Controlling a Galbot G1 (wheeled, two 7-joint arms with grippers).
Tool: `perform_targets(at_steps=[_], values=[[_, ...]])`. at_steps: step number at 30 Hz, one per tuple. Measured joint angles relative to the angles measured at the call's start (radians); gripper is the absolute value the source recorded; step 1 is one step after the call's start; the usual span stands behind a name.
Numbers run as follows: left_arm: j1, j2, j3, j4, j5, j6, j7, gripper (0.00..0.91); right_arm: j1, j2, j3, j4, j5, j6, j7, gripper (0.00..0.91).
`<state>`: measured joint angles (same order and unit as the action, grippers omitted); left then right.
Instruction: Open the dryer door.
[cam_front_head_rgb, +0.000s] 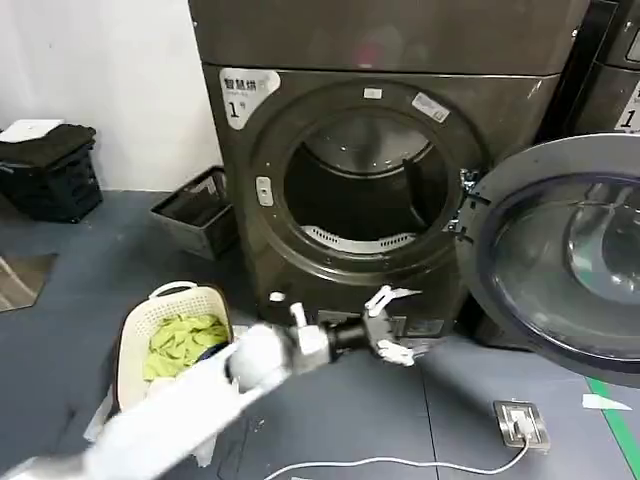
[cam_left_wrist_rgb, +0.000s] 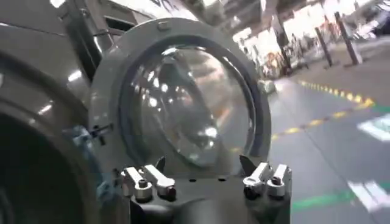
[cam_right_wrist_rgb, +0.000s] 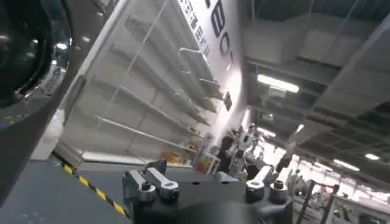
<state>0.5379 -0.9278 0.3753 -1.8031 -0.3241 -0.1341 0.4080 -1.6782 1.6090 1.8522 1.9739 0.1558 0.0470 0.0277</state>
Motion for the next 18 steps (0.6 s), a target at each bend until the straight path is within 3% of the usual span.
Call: perform_targets(at_steps=[10, 18], values=[[0.053, 0.283, -0.094, -0.038, 0.248, -0.141, 0.055, 0.907, 0.007, 0.0, -0.056, 0.01, 0.012, -0.006, -0.011, 0.907], [0.13, 0.461, -0.23, -0.027, 0.677, -0.32, 0.137, 0.907, 0.001, 0.0, -0.093, 0.011, 0.014, -0.007, -0.027, 0.907]])
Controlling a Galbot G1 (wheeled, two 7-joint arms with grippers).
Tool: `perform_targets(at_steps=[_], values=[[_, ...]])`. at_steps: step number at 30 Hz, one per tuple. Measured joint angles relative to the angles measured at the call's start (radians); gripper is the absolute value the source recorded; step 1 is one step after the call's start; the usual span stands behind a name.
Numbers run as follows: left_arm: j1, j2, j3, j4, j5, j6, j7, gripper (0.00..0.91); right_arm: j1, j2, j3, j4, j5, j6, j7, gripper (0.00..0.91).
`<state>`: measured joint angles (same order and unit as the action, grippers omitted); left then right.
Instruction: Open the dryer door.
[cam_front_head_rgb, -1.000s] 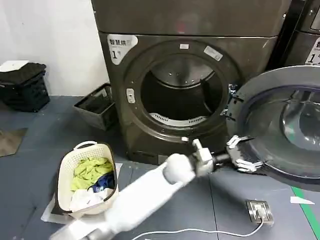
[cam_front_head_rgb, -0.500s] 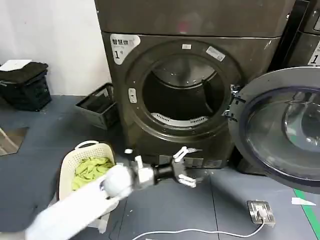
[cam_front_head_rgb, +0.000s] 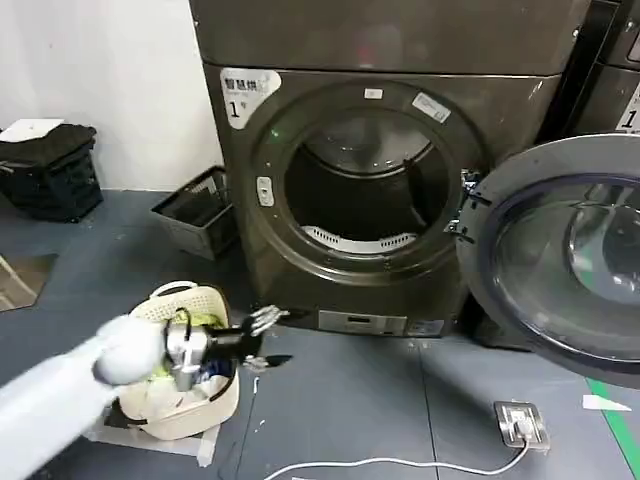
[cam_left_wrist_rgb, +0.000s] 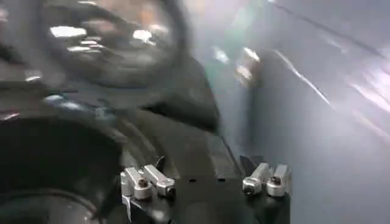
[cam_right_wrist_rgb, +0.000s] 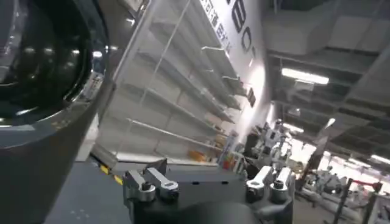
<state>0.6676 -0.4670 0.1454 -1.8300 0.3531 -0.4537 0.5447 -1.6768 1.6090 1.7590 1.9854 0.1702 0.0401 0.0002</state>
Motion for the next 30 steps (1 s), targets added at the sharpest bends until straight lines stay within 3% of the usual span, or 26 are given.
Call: perform_targets(at_steps=[9, 16, 21, 30], values=[[0.151, 0.153, -0.207, -0.024, 0.484, -0.187, 0.125, 0.907, -0.013, 0.0, -0.027, 0.008, 0.079, -0.019, -0.013, 0.907], [0.161, 0.184, -0.233, -0.018, 0.787, -0.362, 0.074, 0.907, -0.011, 0.0, -0.047, -0.002, 0.087, -0.019, -0.012, 0.907], [0.178, 0.19, -0.234, -0.02, 0.945, -0.373, 0.038, 0.907, -0.003, 0.0, -0.059, 0.0, 0.095, -0.019, -0.012, 0.907], [0.194, 0.169, -0.233, 0.012, 1.033, -0.372, 0.0, 0.907, -0.003, 0.0, -0.057, -0.006, 0.122, -0.006, 0.002, 0.907]])
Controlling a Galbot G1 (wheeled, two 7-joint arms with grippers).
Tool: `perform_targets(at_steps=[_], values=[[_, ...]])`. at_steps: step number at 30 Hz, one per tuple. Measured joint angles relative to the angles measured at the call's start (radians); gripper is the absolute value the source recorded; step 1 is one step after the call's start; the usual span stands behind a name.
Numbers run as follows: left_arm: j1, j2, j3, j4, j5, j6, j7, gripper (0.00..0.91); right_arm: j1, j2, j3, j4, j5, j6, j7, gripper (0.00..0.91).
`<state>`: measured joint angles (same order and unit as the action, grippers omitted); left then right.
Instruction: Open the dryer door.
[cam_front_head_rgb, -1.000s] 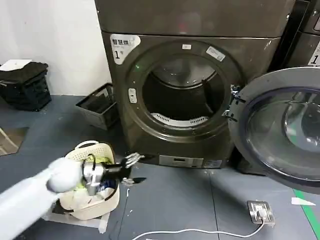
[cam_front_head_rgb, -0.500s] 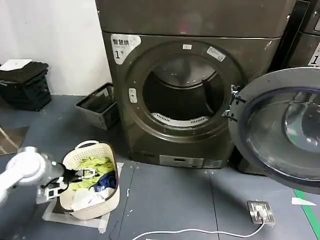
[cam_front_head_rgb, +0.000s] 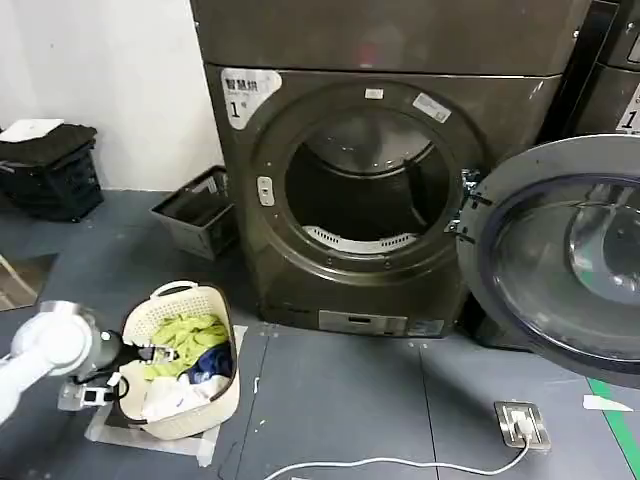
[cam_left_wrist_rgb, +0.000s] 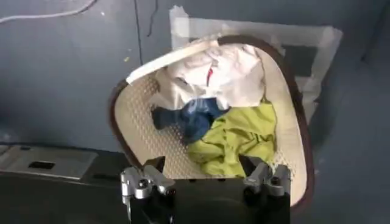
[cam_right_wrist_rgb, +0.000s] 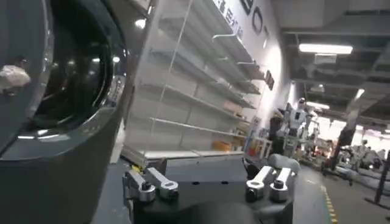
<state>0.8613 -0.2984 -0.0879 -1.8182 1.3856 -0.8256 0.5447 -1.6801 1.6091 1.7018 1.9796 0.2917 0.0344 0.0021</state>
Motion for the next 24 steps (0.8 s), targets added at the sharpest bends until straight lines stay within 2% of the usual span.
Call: perform_targets(at_steps=[10, 24], values=[[0.01, -0.003, -0.001, -0.002, 0.017, 0.001, -0.004, 0.907, -0.004, 0.0, 0.019, -0.004, 0.021, 0.031, -0.006, 0.907], [0.02, 0.01, -0.006, -0.008, -0.015, 0.002, -0.004, 0.907, -0.006, 0.0, 0.01, -0.007, 0.031, 0.038, -0.008, 0.907]])
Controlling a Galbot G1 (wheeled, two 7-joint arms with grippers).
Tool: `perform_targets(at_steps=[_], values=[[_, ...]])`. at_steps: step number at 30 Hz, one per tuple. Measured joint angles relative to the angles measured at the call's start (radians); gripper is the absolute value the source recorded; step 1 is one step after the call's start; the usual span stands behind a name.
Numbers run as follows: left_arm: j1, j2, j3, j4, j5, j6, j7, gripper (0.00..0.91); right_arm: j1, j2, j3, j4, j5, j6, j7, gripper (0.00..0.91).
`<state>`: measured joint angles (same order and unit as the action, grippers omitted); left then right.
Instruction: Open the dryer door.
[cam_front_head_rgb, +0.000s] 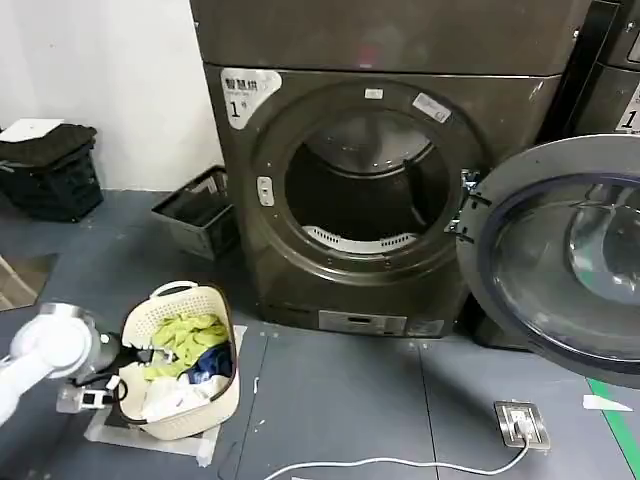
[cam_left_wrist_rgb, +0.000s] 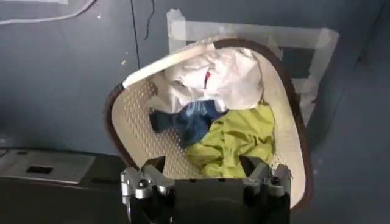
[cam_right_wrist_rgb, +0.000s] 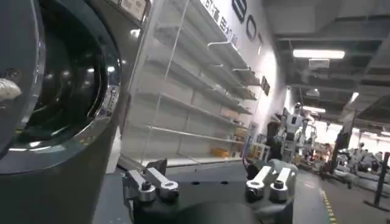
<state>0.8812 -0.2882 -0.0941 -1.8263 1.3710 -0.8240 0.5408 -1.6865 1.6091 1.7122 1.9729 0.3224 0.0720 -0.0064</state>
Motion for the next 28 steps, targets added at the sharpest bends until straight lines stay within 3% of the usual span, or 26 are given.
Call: perform_targets(at_steps=[28], values=[[0.004, -0.013, -0.001, 0.012, 0.0, 0.0, 0.001, 0.907, 0.001, 0.0, 0.003, -0.003, -0.02, 0.015, -0.014, 0.907]])
